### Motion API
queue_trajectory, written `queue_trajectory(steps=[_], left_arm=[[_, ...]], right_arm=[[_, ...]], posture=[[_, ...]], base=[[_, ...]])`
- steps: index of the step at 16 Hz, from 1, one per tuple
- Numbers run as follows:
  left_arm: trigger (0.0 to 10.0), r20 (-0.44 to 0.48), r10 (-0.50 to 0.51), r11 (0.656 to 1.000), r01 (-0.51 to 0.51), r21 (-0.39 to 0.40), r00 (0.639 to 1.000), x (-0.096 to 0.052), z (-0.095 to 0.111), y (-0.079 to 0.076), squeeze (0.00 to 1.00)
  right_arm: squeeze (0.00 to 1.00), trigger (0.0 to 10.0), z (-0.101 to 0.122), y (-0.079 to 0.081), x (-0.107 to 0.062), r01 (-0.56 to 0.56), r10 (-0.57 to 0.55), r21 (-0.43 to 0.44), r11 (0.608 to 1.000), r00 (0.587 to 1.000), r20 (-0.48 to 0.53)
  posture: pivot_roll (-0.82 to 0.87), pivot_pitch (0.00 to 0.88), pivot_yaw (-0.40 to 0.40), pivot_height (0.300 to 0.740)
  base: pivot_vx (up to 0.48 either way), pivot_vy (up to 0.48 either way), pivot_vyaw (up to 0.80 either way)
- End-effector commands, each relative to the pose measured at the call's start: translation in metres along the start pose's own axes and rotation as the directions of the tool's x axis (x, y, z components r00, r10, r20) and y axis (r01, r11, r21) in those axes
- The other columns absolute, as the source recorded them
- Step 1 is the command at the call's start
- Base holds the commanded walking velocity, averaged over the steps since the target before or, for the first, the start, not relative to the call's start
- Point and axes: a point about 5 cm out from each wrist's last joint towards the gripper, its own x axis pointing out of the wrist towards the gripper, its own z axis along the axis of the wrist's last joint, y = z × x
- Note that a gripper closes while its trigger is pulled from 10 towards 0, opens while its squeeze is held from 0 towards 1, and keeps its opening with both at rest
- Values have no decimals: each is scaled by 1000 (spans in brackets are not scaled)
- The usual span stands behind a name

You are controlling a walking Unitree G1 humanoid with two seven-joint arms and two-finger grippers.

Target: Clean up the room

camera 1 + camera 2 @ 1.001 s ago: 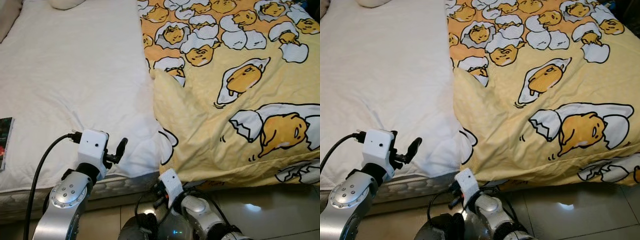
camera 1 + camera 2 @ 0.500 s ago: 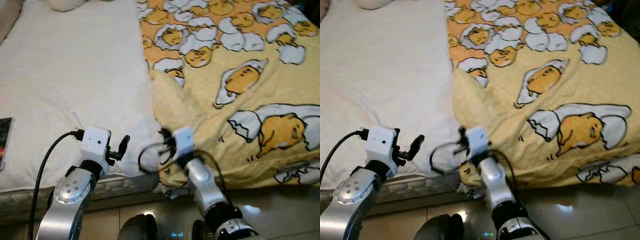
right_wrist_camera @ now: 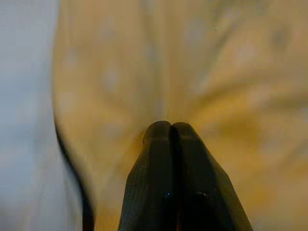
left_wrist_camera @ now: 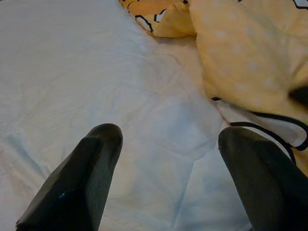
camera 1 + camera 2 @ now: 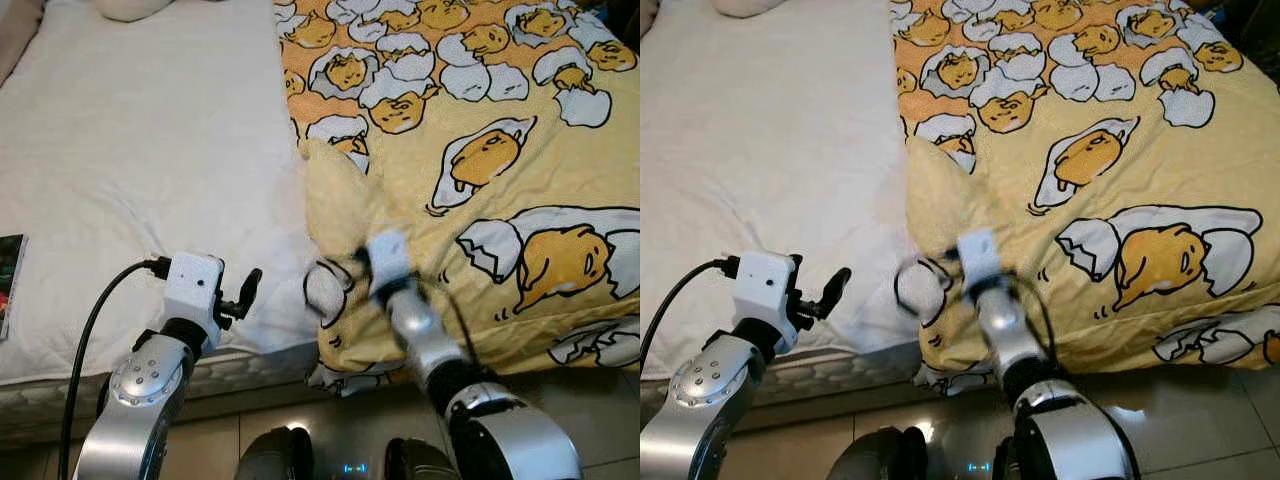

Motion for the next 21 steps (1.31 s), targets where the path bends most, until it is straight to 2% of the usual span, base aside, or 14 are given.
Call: queue_trajectory(steps=[1,2,5,7,8,10,11,12,14,15,17,18,20,21], left_arm=[[10000,-17,2,1000,-2,13,1000,-1,-3,1,0],[10000,-17,4,1000,-3,15,1000,-1,-3,2,0],[10000,-23,5,1000,-4,18,1000,-2,-4,2,0],[10000,-23,5,1000,-4,17,1000,-3,-4,1,0],[10000,-26,8,1000,-8,14,1000,-3,-5,1,0],[10000,-28,10,1000,-10,11,1000,-4,-6,1,0],[10000,-29,11,1000,-11,8,1000,-4,-6,1,0],[10000,-28,13,1000,-13,6,1000,-3,-6,1,0],[10000,-26,16,1000,-16,5,1000,-3,-6,2,0],[10000,-25,20,1000,-20,5,999,-4,-5,3,0],[10000,-24,24,1000,-24,6,999,-6,-5,4,0],[10000,-26,26,1000,-25,6,999,-7,-6,4,0],[10000,-37,17,1000,-17,8,999,-13,-6,3,0],[10000,-39,13,1000,-13,8,999,-15,-6,3,0]], right_arm=[[0,10000,-8,8,-1,-35,34,-11,999,998,-52],[0,10000,-20,15,-5,-73,71,-17,997,991,-110],[0,10000,-41,42,-14,-201,206,47,979,954,-219],[0,10000,-47,59,-20,-279,288,72,957,932,-220],[0,10000,-54,77,-29,-365,379,104,925,902,-208],[0,10000,-62,94,-39,-444,461,126,887,865,-198],[0,10000,-65,99,-45,-465,481,127,876,862,-162],[0,10000,-64,100,-48,-459,470,107,882,874,-123],[0,10000,-65,87,-54,-355,355,4,935,934,-38],[0,10000,-69,78,-58,-289,289,-1,957,957,-16],[0,10000,-73,71,-62,-254,254,-1,967,967,-16],[0,10000,-77,65,-65,-211,211,9,978,977,-23],[0,10000,-96,56,-67,-129,138,67,989,977,-165],[0,10000,-99,53,-66,-97,109,70,993,973,-204]], posture=[[124,131,120,740],[129,134,117,740],[128,139,115,740],[127,143,110,740],[120,148,107,740],[116,150,104,740],[108,151,102,740],[105,151,101,740],[105,152,101,740],[107,154,103,740],[108,155,104,740],[106,161,106,740],[127,180,118,740],[137,190,126,740]], base=[[0,0,0],[0,0,0],[0,0,0],[0,0,0],[0,0,0],[0,0,0],[0,0,0],[0,0,0],[0,0,0],[0,0,0],[0,0,0],[0,0,0],[0,0,0],[0,0,0]])
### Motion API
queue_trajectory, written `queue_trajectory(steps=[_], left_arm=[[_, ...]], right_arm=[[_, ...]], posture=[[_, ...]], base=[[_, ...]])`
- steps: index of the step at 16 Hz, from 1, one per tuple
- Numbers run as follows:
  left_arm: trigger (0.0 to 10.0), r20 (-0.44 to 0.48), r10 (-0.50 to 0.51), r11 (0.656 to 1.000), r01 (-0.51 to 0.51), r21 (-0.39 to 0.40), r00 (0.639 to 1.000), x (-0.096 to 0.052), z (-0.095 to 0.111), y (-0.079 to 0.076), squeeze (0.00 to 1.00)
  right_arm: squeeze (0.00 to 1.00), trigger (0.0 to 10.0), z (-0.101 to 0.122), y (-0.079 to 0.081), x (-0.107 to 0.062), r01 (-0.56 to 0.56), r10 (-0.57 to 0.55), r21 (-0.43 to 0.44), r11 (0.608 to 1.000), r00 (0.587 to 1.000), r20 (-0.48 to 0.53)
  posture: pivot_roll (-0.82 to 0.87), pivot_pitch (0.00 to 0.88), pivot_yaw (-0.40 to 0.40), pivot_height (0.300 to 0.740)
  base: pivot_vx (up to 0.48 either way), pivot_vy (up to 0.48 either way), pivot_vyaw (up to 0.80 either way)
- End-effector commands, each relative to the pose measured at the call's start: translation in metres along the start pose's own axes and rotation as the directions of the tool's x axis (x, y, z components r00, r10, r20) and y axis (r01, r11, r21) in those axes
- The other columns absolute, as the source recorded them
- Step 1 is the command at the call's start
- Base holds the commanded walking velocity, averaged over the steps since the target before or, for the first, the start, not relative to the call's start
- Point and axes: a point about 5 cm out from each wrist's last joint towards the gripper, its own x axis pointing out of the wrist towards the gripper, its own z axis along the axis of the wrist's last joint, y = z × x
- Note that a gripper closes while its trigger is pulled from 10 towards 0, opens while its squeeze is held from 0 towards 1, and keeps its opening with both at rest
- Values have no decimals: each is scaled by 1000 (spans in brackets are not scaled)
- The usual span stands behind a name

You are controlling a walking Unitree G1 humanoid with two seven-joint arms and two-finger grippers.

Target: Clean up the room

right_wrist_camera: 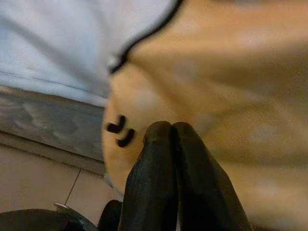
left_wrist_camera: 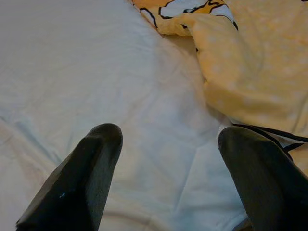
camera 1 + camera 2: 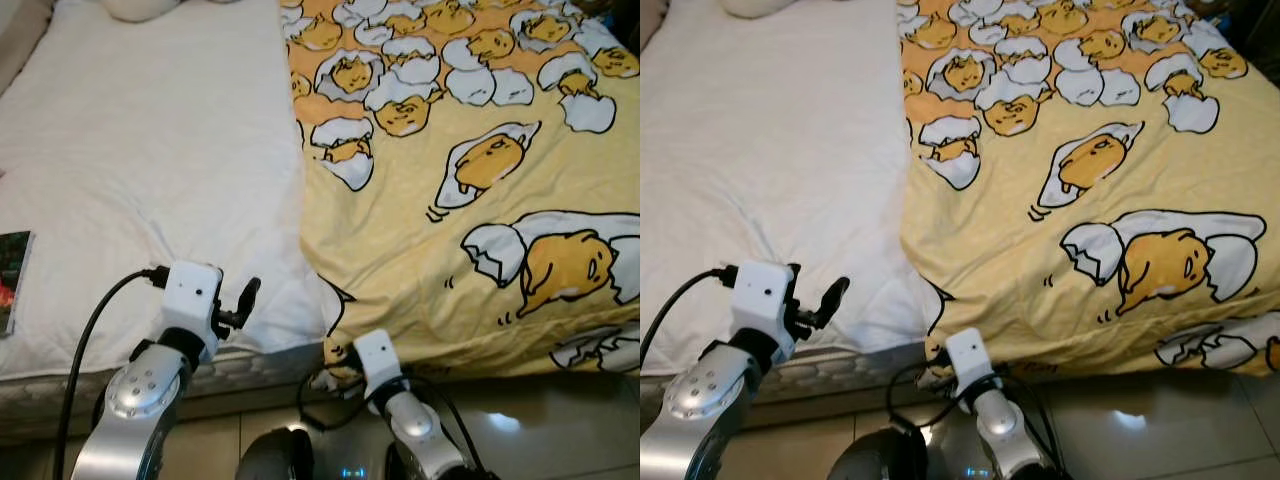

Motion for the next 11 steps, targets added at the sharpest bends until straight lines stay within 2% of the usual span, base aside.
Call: queue_trajectory(steps=[1,3,5,6,8,10,11], left_arm=[[10000,-13,-2,1000,2,8,1000,-8,0,2,0],[10000,-9,-84,995,85,53,996,-16,2,-7,0],[10000,-34,-210,976,211,55,977,-29,1,-22,0],[10000,-63,-305,949,309,64,950,-38,-2,-33,0],[10000,-107,-447,886,456,84,888,-51,-5,-48,0],[10000,-105,-467,874,477,96,878,-56,-1,-49,0],[10000,-95,-449,885,457,93,889,-54,4,-47,0]], right_arm=[[0,10000,-3,6,3,31,-28,50,998,997,-66],[0,10000,0,-3,8,78,-74,34,996,991,-110],[0,10000,4,-6,14,82,-81,5,997,985,-153],[0,10000,7,-5,16,70,-73,-26,997,984,-165],[0,10000,7,-2,19,54,-55,-7,998,977,-208],[0,10000,2,0,17,57,-54,6,998,966,-251],[0,10000,-3,6,15,56,-50,15,998,961,-272]], posture=[[148,201,130,740],[177,228,146,740],[218,259,167,740],[234,275,175,740],[265,294,193,740],[271,295,201,740],[270,294,202,740]], base=[[0,0,0],[0,0,0],[0,0,0],[0,0,0],[0,0,0],[0,0,0],[0,0,0]])
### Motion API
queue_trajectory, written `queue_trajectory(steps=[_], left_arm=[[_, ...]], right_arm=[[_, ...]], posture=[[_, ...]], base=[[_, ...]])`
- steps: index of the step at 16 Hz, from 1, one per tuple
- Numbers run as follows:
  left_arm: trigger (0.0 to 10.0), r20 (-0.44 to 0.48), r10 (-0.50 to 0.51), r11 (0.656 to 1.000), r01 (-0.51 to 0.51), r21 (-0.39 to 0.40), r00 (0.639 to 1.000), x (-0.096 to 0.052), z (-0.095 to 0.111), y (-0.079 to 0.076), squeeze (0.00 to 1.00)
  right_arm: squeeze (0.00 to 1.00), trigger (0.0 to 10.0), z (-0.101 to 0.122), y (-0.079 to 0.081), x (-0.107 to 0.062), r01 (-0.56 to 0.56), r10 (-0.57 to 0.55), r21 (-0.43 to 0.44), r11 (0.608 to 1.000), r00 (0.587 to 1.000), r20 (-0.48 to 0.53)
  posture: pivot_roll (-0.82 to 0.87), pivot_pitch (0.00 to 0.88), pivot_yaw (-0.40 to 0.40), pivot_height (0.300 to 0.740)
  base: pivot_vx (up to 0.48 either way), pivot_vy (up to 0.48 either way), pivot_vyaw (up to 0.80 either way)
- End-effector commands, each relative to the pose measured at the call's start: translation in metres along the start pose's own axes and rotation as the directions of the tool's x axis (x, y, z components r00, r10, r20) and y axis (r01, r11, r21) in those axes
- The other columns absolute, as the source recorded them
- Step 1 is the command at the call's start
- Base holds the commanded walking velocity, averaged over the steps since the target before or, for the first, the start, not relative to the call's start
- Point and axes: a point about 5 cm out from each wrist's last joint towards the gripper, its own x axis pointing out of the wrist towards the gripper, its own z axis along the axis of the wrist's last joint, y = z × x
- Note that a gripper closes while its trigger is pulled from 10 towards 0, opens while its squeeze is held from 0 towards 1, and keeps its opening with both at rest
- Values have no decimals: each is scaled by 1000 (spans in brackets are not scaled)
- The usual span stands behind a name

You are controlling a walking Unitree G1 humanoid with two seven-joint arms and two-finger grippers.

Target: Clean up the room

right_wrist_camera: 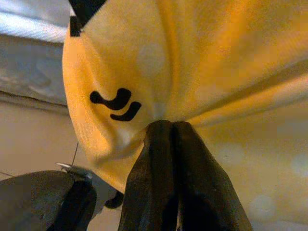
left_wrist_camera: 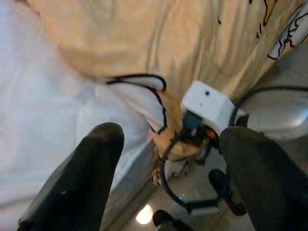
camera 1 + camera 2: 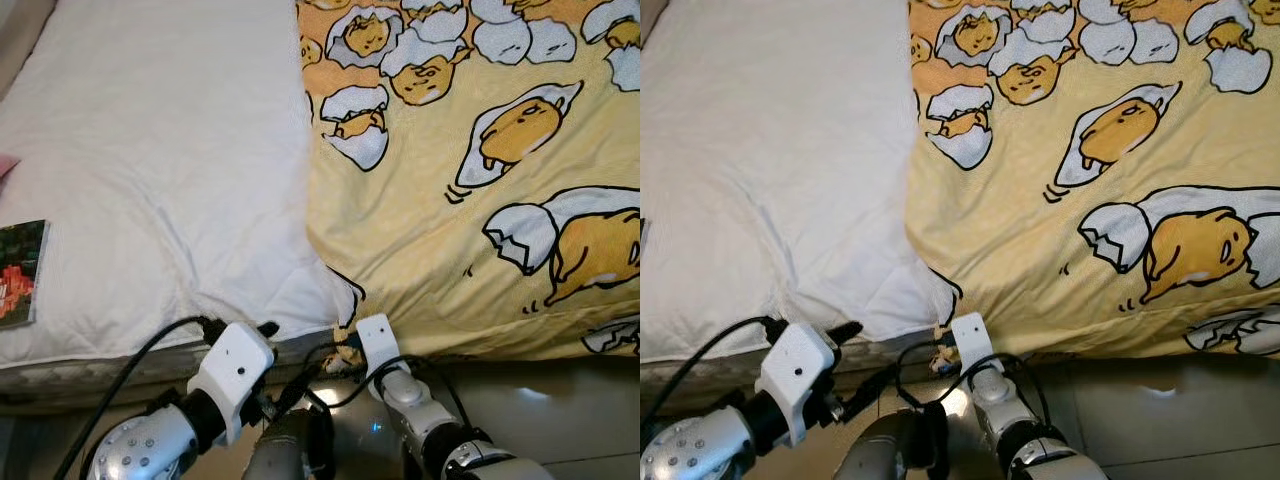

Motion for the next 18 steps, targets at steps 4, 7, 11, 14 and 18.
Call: queue_trajectory(steps=[4,7,11,14,18], left_arm=[[10000,-23,44,999,-44,-22,999,-3,-1,7,0],[10000,-34,46,998,-47,-29,998,-1,-3,4,0],[10000,-43,64,997,-65,-34,997,-1,-5,5,0],[10000,-51,68,997,-70,-34,996,2,-9,6,0],[10000,-49,97,995,-98,-16,994,16,-14,14,0]], right_arm=[[0,10000,-41,50,-15,-178,178,19,984,969,-169],[0,10000,-59,67,-24,-288,279,-11,958,936,-214],[1000,10000,-42,68,-22,-298,296,-34,954,953,-64],[1000,10000,-36,83,-28,-374,378,-88,923,925,29],[1000,10000,-50,89,-37,-347,361,-202,916,932,39]], posture=[[269,296,205,740],[254,300,194,740],[217,302,177,740],[184,285,167,740],[135,226,138,740]], base=[[0,0,0],[0,0,0],[0,0,0],[0,0,0],[0,0,0]])
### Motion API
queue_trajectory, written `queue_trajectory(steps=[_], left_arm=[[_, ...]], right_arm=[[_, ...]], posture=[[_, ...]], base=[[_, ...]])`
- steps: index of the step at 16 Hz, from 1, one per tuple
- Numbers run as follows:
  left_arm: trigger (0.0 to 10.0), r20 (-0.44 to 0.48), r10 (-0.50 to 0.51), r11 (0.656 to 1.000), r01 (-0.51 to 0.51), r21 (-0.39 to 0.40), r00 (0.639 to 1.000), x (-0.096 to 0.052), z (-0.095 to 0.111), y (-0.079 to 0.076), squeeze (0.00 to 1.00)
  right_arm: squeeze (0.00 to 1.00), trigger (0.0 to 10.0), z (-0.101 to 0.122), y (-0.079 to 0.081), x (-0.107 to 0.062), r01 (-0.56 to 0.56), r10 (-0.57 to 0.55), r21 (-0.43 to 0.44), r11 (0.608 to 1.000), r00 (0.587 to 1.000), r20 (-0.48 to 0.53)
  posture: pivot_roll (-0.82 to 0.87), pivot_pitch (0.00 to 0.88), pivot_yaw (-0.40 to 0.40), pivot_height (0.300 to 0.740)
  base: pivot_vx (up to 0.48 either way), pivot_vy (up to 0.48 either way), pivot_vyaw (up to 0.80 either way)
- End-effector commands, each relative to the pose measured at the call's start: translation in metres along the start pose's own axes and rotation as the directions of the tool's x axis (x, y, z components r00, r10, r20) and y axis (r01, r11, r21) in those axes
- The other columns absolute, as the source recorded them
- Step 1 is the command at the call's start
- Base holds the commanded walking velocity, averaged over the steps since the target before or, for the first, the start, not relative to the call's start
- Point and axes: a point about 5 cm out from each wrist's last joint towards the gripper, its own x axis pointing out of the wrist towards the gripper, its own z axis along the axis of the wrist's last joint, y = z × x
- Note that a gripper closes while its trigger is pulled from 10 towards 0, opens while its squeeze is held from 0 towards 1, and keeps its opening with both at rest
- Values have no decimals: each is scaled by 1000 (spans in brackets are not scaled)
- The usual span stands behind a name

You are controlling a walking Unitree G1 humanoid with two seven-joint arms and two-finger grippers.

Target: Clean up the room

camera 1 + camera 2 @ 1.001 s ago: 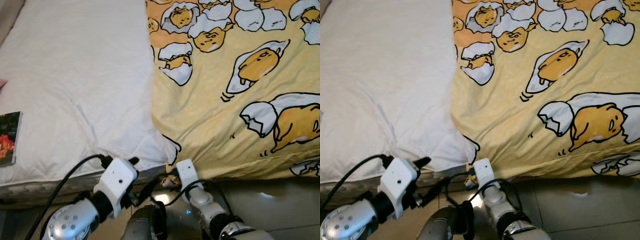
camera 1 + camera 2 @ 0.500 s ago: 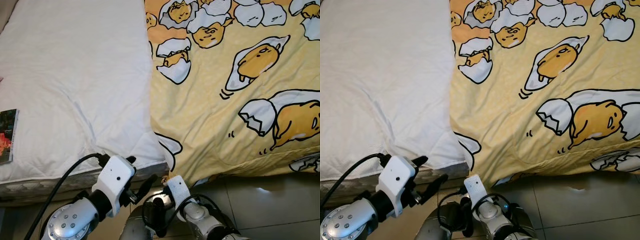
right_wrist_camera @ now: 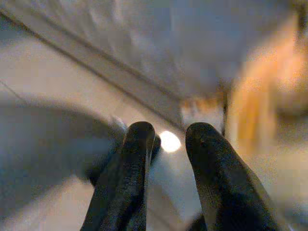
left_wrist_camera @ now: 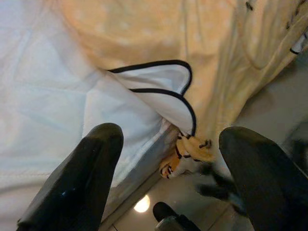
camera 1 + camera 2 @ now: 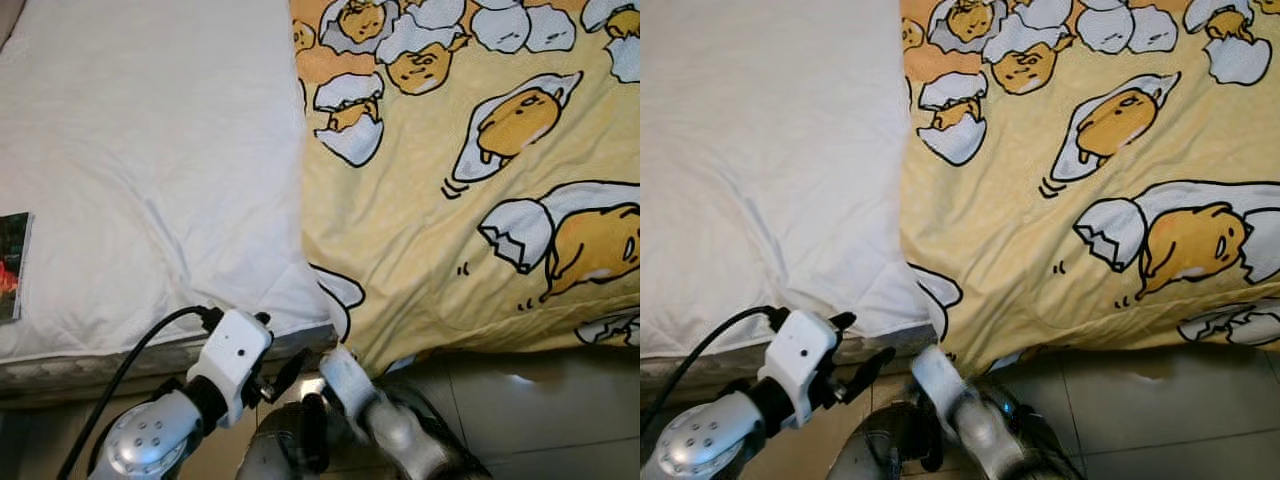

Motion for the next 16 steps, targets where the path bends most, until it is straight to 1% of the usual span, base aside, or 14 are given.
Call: queue_trajectory(steps=[1,2,3,4,5,6,7,8,10,11,12,13,14,16], left_arm=[[10000,-5,38,999,-38,9,999,7,-4,4,0],[10000,17,58,998,-58,1,998,13,-2,6,0],[10000,31,78,997,-77,-30,996,20,-1,8,0],[10000,29,100,993,-98,-65,995,28,-5,11,0],[10000,19,121,988,-119,-100,992,36,-9,15,0],[10000,10,138,983,-135,-125,990,38,-11,18,0],[10000,-12,183,969,-182,-165,983,45,-17,27,0],[10000,-9,215,963,-214,-165,977,53,-19,38,0],[10000,3,236,960,-233,-153,972,60,-20,45,0],[10000,22,268,949,-260,-179,963,67,-21,52,0],[10000,33,282,942,-270,-198,959,71,-22,54,0],[10000,40,265,945,-251,-208,964,74,-22,52,0],[10000,54,263,948,-247,-202,963,76,-22,51,0],[10000,68,251,950,-233,-207,966,79,-22,47,0]], right_arm=[[0,10000,24,29,4,28,-35,55,998,991,127],[0,10000,37,2,2,141,-158,89,986,962,221],[0,10000,47,-27,-4,247,-276,134,960,920,279],[1000,10000,47,-44,-8,256,-314,225,940,908,279],[1000,10000,44,-52,-8,236,-303,258,937,916,264],[1000,10000,42,-56,-9,239,-311,277,931,915,258],[1000,10000,35,-66,-12,261,-362,391,882,908,211],[1000,10000,32,-78,-16,299,-413,437,848,890,192],[1000,10000,36,-88,-21,323,-450,433,841,863,229],[1000,10000,45,-98,-31,344,-475,398,850,827,300],[1000,10000,50,-105,-39,365,-490,366,856,799,350],[1000,10000,53,-110,-44,377,-496,348,858,782,376],[1000,10000,54,-112,-45,364,-491,358,860,781,385],[1000,10000,49,-115,-44,371,-503,381,847,790,350]], posture=[[100,176,121,740],[93,165,116,740],[50,97,96,740],[37,67,89,740],[20,36,80,740],[16,28,78,740],[3,0,72,740],[-19,0,65,740],[-29,0,59,740],[-54,0,54,740],[-63,0,48,740],[-73,0,43,740],[-76,0,41,740],[-80,0,39,740]], base=[[0,0,0],[0,0,0],[0,0,0],[0,0,0],[0,0,0],[0,0,0],[0,0,0],[0,0,0],[0,0,0],[0,0,0],[0,0,0],[0,480,0],[0,480,0],[0,480,0]])
